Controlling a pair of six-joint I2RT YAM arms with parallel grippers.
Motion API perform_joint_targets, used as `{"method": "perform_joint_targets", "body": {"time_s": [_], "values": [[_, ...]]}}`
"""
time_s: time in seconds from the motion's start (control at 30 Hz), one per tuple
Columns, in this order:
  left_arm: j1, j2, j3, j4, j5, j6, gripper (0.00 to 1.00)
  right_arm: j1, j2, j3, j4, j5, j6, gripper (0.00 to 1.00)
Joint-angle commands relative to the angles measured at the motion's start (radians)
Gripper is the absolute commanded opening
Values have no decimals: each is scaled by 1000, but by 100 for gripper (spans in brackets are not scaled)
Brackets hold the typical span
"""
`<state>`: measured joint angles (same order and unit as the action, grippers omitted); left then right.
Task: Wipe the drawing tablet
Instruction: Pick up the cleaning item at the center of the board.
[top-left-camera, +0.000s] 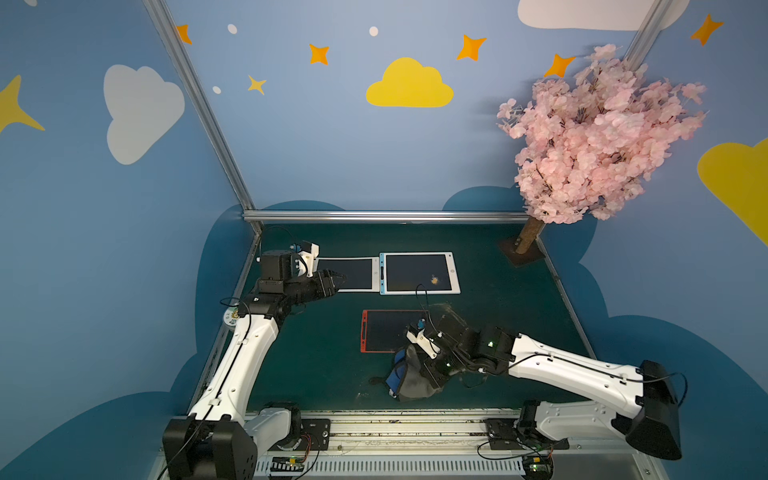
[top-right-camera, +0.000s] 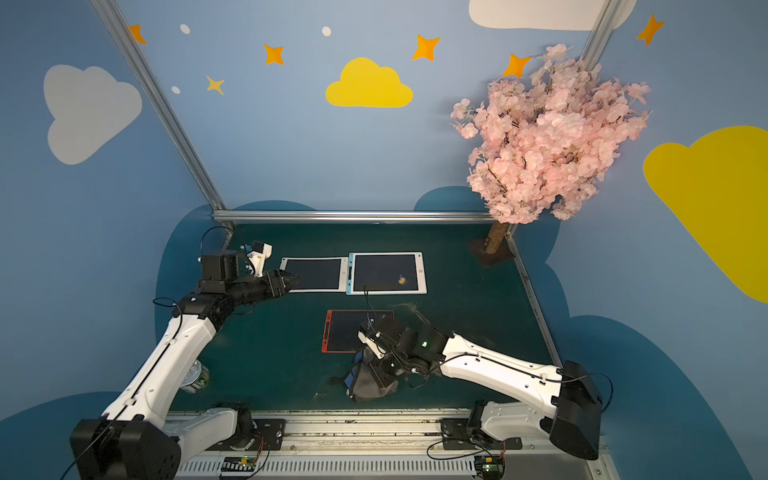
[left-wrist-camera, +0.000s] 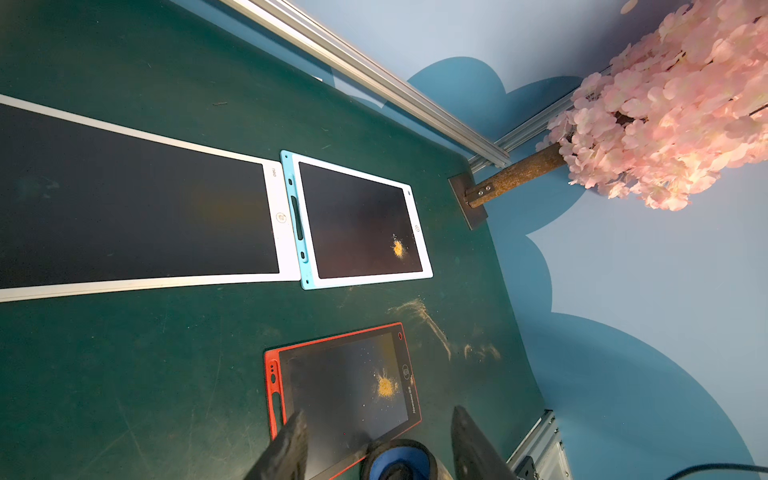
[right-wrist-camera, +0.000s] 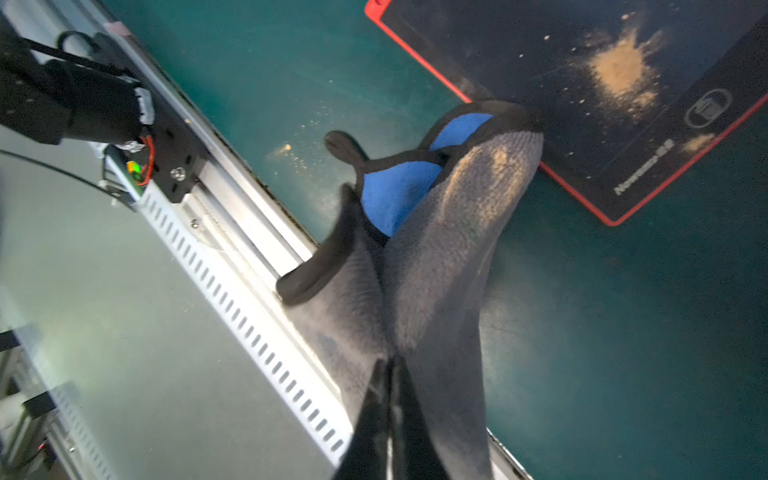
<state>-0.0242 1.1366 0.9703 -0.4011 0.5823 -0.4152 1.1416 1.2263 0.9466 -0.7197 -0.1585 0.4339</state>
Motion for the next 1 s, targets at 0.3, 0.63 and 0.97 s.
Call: {"method": "perform_joint_targets", "body": {"time_s": [0.3,0.63,0.97], "values": [[-13,-5,-20,21,20,-17,54,23,-89,-26,18,20,10,0],[-424,-130,-201,-44,-242,-113,46,13,-97,-91,29,49,74,81],[-727,-111,-291,-117,-366,-125,35,0,-125,-190,69,75,157,80]]}}
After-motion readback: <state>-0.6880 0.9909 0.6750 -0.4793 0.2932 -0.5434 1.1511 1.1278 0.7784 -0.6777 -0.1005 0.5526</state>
